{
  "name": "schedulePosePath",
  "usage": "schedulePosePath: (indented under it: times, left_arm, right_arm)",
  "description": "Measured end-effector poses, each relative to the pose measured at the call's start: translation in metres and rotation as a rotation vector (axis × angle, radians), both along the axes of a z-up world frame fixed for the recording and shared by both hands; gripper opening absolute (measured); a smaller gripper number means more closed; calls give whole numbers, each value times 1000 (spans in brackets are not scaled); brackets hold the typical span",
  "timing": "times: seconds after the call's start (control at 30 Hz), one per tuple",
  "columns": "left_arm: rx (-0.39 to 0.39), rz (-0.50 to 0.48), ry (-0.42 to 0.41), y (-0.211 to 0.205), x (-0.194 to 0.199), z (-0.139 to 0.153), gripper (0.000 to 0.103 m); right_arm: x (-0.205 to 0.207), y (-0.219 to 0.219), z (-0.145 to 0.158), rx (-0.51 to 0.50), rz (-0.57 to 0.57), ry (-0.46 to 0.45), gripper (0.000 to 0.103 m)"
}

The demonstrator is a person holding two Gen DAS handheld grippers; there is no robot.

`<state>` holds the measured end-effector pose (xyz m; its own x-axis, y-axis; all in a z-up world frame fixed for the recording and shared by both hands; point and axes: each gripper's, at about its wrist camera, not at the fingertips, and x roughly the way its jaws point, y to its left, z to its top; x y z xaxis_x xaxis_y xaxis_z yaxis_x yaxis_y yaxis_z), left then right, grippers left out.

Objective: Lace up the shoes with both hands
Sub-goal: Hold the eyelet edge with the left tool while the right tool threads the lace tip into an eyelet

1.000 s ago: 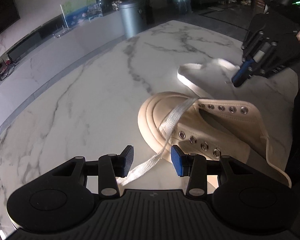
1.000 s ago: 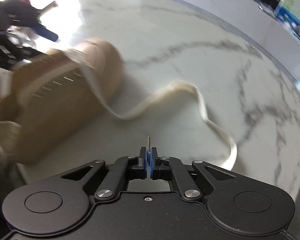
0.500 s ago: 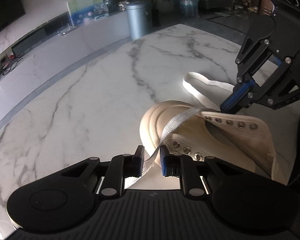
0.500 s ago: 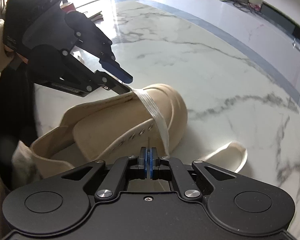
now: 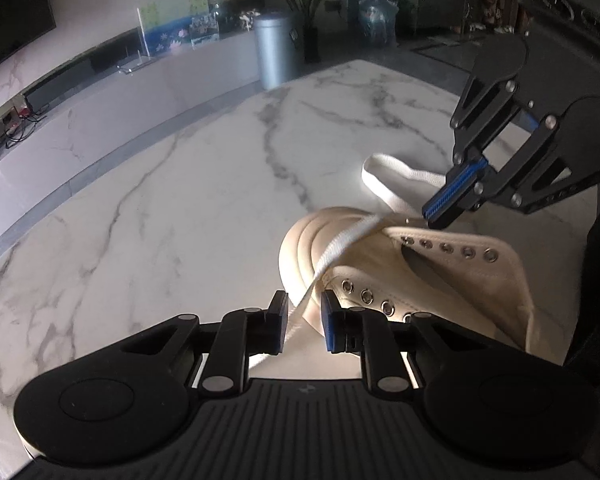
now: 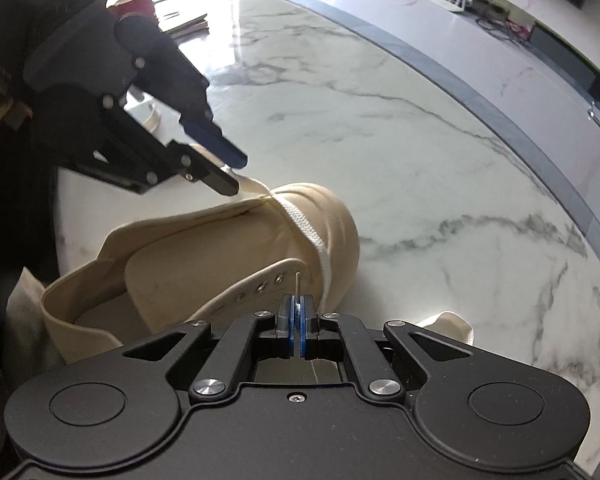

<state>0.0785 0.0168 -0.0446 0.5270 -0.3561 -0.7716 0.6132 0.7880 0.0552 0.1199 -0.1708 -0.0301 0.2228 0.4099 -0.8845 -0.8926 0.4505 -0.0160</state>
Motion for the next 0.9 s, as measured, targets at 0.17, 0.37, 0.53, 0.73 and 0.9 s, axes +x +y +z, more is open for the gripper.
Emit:
schedulePosePath:
  times: [0.17, 0.37, 0.53, 0.73, 0.9]
  left_arm:
    - [-21, -12, 12, -3, -3, 7, 18]
    - [-57, -16, 21, -8, -1, 11, 26]
    - [-106, -82, 25, -14, -2, 18, 26]
    - [-34, -259, 30, -39, -1, 15, 25]
    - [22, -368, 25, -57, 6, 0, 25]
  right_arm:
    - [-2, 3, 1, -20, 46, -8, 1]
    - [-5, 6, 2, -44, 102, -19, 1]
    - [-7, 10, 1, -66, 178, -25, 1]
    - [-4, 14, 1, -91, 255, -23, 1]
    - [-1, 12, 1, -98, 317, -23, 1]
